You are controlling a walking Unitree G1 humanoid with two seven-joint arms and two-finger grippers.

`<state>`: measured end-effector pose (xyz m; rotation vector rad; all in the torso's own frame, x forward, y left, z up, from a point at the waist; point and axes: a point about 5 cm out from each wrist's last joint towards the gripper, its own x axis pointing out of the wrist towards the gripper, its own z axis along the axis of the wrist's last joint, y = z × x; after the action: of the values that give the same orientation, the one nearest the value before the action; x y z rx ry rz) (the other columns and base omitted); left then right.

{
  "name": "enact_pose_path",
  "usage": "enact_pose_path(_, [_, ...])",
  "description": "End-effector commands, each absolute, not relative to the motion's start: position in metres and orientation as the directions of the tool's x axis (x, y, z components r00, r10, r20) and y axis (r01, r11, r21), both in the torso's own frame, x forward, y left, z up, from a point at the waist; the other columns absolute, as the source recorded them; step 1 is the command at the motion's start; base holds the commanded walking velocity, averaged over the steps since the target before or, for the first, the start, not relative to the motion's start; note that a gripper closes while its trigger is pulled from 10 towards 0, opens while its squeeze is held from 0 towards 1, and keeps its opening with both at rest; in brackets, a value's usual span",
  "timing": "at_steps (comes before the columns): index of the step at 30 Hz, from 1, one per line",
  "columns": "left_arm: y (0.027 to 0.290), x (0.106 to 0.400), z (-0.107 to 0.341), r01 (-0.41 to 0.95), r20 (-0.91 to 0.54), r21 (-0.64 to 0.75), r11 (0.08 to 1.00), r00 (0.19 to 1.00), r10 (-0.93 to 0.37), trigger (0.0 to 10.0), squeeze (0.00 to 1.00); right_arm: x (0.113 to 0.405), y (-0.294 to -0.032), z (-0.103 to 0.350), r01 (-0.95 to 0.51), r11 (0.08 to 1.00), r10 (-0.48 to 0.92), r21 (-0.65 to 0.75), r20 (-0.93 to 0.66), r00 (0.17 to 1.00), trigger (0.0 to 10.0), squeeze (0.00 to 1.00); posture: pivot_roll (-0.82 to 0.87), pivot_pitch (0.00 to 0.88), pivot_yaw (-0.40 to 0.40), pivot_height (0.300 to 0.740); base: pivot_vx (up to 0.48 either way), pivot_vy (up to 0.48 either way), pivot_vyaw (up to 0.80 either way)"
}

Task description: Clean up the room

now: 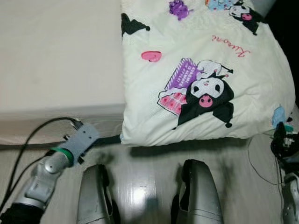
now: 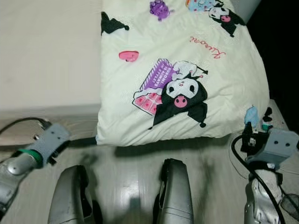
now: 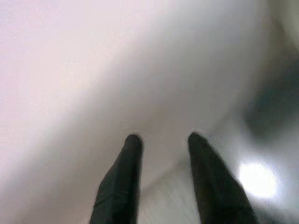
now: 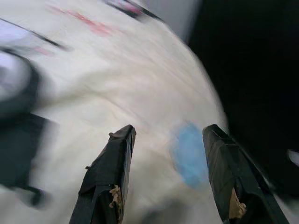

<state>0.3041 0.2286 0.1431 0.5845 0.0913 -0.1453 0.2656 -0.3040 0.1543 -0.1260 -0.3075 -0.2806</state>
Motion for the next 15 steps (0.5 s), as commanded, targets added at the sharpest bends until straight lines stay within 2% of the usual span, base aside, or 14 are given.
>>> enact_pose_path(1, [0.201, 0.313, 0.201, 0.108, 0.160, 0.419, 0.901, 0.968, -0.191, 10.0, 0.00, 0.285, -0.281, 0.173, 0.169, 0.977, -0.108, -0.132, 0.382, 0.918, 10.0, 0.00, 0.08, 0.274, 0.045, 0.520, 0.000, 0.000, 0.00])
enact_pose_path(3, [0.201, 0.313, 0.201, 0.108, 0.160, 0.419, 0.901, 0.968, -0.191, 10.0, 0.00, 0.285, -0.281, 0.173, 0.169, 0.977, -0.108, -0.132, 0.382, 0.918, 10.0, 0.00, 0.08, 0.274, 0.045, 0.520, 0.000, 0.000, 0.00])
enact_pose_path(4, [0.144, 0.314, 0.217, 0.348, 0.188, 0.345, 0.872, 0.884, -0.427, 10.0, 0.00, 0.312, -0.262, 0.184, 0.088, 0.985, -0.023, -0.149, 0.395, 0.919, 10.0, 0.00, 0.08, 0.267, 0.041, 0.520, 0.000, 0.000, 0.00])
enact_pose_path(5, [0.144, 0.314, 0.217, 0.348, 0.188, 0.345, 0.872, 0.884, -0.427, 10.0, 0.00, 0.312, -0.262, 0.184, 0.088, 0.985, -0.023, -0.149, 0.395, 0.919, 10.0, 0.00, 0.08, 0.267, 0.041, 0.520, 0.000, 0.000, 0.00])
enact_pose_path(7, [0.105, 0.312, 0.207, 0.502, 0.134, 0.323, 0.802, 0.815, -0.564, 10.0, 0.00, 0.329, -0.246, 0.176, 0.013, 0.986, 0.045, -0.168, 0.338, 0.940, 10.0, 0.00, 0.07, 0.263, 0.038, 0.520, 0.000, 0.000, 0.00])
enact_pose_path(9, [0.105, 0.312, 0.207, 0.502, 0.134, 0.323, 0.802, 0.815, -0.564, 10.0, 0.00, 0.329, -0.246, 0.176, 0.013, 0.986, 0.045, -0.168, 0.338, 0.940, 10.0, 0.00, 0.07, 0.263, 0.038, 0.520, 0.000, 0.000, 0.00])
enact_pose_path(11, [0.069, 0.321, 0.186, 0.545, 0.051, 0.318, 0.776, 0.807, -0.588, 10.0, 0.00, 0.341, -0.226, 0.154, -0.101, 0.982, 0.135, -0.159, 0.218, 0.967, 10.0, 0.00, 0.08, 0.249, 0.010, 0.520, 0.000, 0.000, 0.00])
enact_pose_path(12, [0.069, 0.321, 0.186, 0.545, 0.051, 0.318, 0.776, 0.807, -0.588, 10.0, 0.00, 0.341, -0.226, 0.154, -0.101, 0.982, 0.135, -0.159, 0.218, 0.967, 10.0, 0.00, 0.08, 0.249, 0.010, 0.520, 0.000, 0.000, 0.00])
enact_pose_path(14, [0.036, 0.332, 0.165, 0.544, -0.044, 0.353, 0.762, 0.823, -0.567, 10.0, 0.00, 0.344, -0.214, 0.141, -0.161, 0.977, 0.181, -0.141, 0.142, 0.973, 10.0, 0.00, 0.07, 0.241, -0.012, 0.520, 0.000, 0.000, 0.00])
enact_pose_path(15, [0.036, 0.332, 0.165, 0.544, -0.044, 0.353, 0.762, 0.823, -0.567, 10.0, 0.00, 0.344, -0.214, 0.141, -0.161, 0.977, 0.181, -0.141, 0.142, 0.973, 10.0, 0.00, 0.07, 0.241, -0.012, 0.520, 0.000, 0.000, 0.00])
